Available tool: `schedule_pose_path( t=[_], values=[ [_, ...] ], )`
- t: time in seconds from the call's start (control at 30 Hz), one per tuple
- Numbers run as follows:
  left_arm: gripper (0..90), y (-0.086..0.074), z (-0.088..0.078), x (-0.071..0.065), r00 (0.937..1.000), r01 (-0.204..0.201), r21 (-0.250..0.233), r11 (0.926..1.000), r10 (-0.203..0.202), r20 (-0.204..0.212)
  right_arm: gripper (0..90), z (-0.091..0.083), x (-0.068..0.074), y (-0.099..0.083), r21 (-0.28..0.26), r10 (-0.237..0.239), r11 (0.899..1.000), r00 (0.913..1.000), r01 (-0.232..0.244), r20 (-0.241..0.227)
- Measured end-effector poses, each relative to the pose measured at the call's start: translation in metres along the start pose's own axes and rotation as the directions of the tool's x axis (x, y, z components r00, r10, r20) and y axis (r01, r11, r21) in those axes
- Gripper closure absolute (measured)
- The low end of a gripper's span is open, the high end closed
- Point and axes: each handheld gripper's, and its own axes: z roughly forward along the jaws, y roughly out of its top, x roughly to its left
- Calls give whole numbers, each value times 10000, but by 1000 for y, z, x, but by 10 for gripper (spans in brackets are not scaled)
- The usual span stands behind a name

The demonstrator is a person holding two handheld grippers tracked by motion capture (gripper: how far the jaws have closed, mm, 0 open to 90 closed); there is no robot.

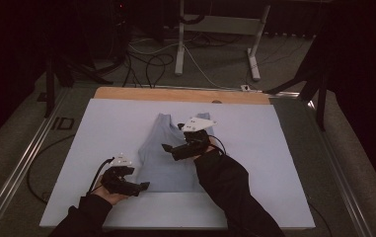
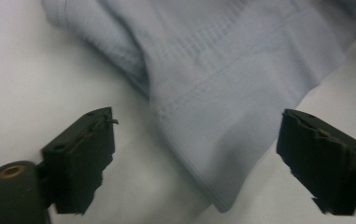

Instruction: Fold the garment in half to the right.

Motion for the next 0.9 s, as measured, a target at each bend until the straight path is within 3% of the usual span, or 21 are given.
schedule_pose_path(
  t=[0.27, 0.5, 0.6, 0.77, 0.9],
  values=[
    [307, -1, 5, -2, 10000, 74, 226, 9997, -74, -21, 84, 1, 0, -1, 13, 29, 10000, 10000, -29, -29],
    [459, -1, 6, -9, 9997, -251, 353, 9991, 252, -11, 84, 2, 0, -1, 46, 54, 10000, 10000, -54, -58],
    [519, -2, 8, -19, 9984, -561, 424, 9975, 557, 119, 84, 2, 0, 0, 32, 52, 10000, 10000, -52, -41],
    [614, -2, 8, -21, 9985, -528, 525, 9972, 534, -99, 84, 4, -1, 0, 66, 45, 10000, 10000, -44, -37],
    [723, -2, 7, -21, 9978, -655, 673, 9956, 649, 112, 84, 5, 0, 1, 119, 69, 9999, 10000, -68, -49]
  ],
)
